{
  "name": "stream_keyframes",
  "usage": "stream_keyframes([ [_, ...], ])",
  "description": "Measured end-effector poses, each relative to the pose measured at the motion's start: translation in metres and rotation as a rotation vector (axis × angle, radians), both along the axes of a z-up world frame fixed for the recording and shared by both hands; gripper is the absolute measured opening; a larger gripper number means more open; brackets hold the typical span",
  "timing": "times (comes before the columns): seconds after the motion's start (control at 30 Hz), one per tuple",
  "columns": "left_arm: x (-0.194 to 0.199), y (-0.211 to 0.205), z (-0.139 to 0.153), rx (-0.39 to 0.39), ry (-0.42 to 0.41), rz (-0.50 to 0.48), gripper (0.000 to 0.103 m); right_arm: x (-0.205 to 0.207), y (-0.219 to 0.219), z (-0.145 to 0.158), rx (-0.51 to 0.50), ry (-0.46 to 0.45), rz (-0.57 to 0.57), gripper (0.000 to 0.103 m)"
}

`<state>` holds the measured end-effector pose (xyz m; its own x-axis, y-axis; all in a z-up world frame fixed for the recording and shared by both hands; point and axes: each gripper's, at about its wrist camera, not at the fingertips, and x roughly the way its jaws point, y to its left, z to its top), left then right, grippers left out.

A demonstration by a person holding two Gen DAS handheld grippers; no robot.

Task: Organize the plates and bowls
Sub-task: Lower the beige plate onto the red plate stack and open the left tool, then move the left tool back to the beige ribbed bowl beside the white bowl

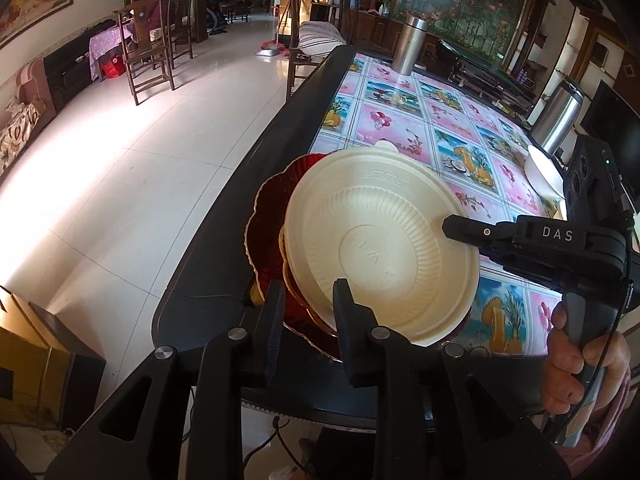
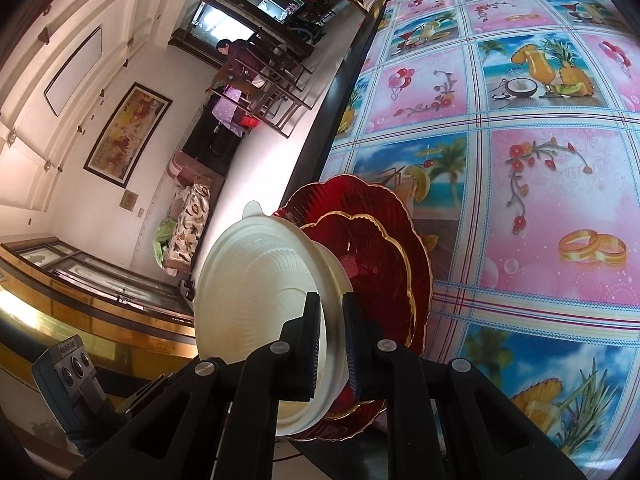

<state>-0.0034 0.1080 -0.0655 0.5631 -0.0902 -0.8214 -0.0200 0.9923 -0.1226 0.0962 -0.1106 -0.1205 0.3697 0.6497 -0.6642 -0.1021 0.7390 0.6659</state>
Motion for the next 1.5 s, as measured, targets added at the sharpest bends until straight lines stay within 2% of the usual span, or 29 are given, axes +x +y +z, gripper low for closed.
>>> stream_keyframes([
  [0.07, -0.003, 0.006, 0.006, -0.001, -0.018, 0.022, 0.032, 0.0, -0.001, 0.0, 0.003, 0.001, -0.002, 0.014],
  [0.2, -0.009, 0.015, 0.021, -0.007, -0.068, 0.052, 0.033, -0.001, -0.001, 0.001, -0.003, 0.007, -0.003, 0.014],
  [0.3, -0.011, 0.012, 0.027, -0.001, -0.091, 0.05, 0.035, -0.001, 0.0, -0.001, 0.013, 0.026, 0.006, 0.02],
  [0.33, -0.01, 0.01, 0.028, 0.001, -0.093, 0.044, 0.035, 0.0, 0.001, 0.001, 0.011, 0.025, 0.011, 0.029],
  [0.37, -0.009, 0.007, 0.029, 0.007, -0.095, 0.039, 0.035, -0.001, 0.001, 0.002, 0.014, 0.026, 0.012, 0.042],
  [0.43, -0.009, -0.002, 0.031, 0.026, -0.103, 0.025, 0.036, -0.003, -0.004, 0.006, 0.014, 0.016, 0.002, 0.051],
  [0.67, -0.003, -0.046, 0.04, 0.091, -0.134, -0.06, 0.036, -0.012, -0.036, 0.024, 0.015, -0.067, -0.055, 0.055],
  [0.8, 0.002, -0.075, 0.046, 0.12, -0.157, -0.108, 0.036, -0.016, -0.066, 0.021, 0.029, -0.062, -0.111, 0.055],
  [0.9, 0.006, -0.1, 0.049, 0.136, -0.167, -0.151, 0.036, -0.019, -0.096, 0.018, 0.041, -0.054, -0.163, 0.055],
  [1.03, 0.011, -0.136, 0.05, 0.149, -0.173, -0.216, 0.044, -0.027, -0.139, 0.02, 0.061, -0.06, -0.24, 0.055],
  [1.5, 0.023, -0.26, 0.056, 0.226, -0.196, -0.42, 0.044, -0.074, -0.286, 0.052, 0.107, -0.159, -0.501, 0.056],
])
